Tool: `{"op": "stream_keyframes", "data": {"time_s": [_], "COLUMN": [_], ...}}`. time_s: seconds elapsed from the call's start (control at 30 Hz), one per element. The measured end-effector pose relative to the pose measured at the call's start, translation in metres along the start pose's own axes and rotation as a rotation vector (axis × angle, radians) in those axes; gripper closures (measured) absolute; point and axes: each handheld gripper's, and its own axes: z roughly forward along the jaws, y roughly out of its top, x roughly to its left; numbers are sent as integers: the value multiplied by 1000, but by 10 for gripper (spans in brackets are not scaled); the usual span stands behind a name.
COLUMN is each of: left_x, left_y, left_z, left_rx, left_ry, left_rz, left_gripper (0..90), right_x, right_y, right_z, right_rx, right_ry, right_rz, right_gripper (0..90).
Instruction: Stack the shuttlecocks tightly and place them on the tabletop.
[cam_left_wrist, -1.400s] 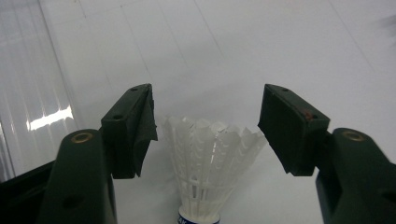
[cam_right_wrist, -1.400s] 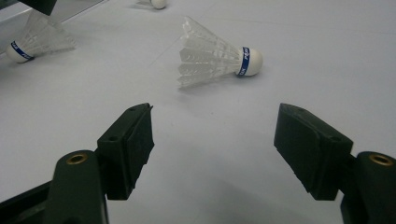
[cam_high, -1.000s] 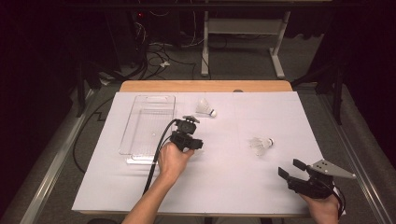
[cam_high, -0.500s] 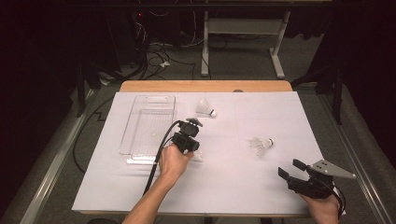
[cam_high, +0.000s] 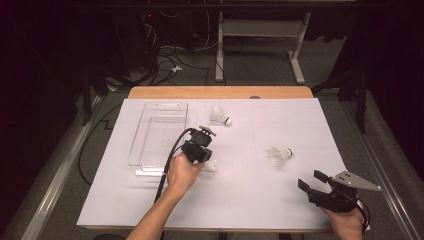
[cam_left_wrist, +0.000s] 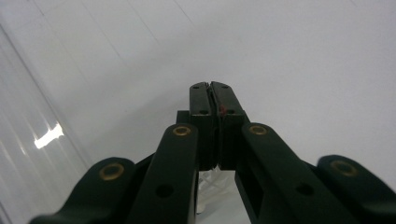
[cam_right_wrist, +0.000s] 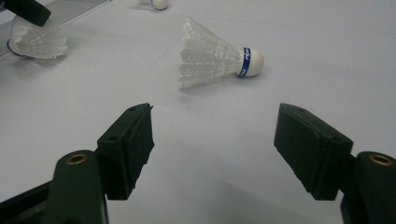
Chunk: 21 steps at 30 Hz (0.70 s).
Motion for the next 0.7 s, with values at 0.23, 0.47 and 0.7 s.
{"op": "stream_keyframes", "data": {"time_s": [0.23,0.47,0.7], "left_x": [3,0,5], "left_y": [3,19,30], "left_z": [-7,-18,-16], "left_rx": [-23,-66,-62], "left_ry": [-22,-26,-28], "left_rz": [6,47,80], "left_gripper": [880,880,880], "right_x": [1,0,0], "right_y": [0,0,0], "right_z": [1,0,0], "right_rx": [3,0,1], "right_ry": [-1,-2,0], "right_rz": [-2,-2,-2], "right_gripper": [287,287,288]}}
